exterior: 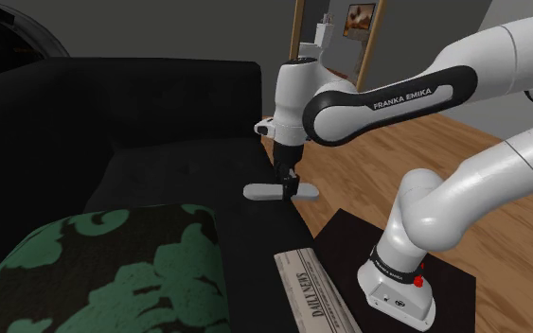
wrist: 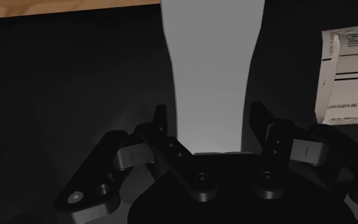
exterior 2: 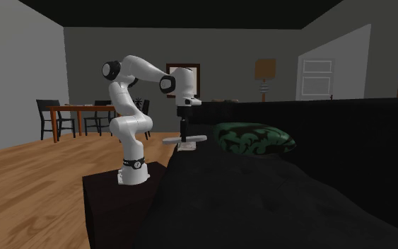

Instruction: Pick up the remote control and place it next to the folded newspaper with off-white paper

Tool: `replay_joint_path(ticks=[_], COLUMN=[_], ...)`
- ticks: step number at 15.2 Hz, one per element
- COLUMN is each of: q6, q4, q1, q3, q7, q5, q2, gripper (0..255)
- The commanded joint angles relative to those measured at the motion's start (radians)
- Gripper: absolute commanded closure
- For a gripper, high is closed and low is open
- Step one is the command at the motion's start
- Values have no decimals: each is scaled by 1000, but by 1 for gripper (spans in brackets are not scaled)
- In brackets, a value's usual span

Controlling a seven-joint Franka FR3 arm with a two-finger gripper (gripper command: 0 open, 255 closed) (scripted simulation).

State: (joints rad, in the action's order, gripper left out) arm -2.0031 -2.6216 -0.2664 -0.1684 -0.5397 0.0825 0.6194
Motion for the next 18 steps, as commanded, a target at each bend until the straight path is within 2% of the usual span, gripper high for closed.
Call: replay_joint_path(ticks=[1,13,18], q6=[-21,-212,-212], q4=[-21,-130,-130], q1=[-2,-3,-3], q3=[-4,-21,-21], q7=[3,8,8], q5=[3,10,10], q2=[0,-82,-82], gripper=[255,255,255])
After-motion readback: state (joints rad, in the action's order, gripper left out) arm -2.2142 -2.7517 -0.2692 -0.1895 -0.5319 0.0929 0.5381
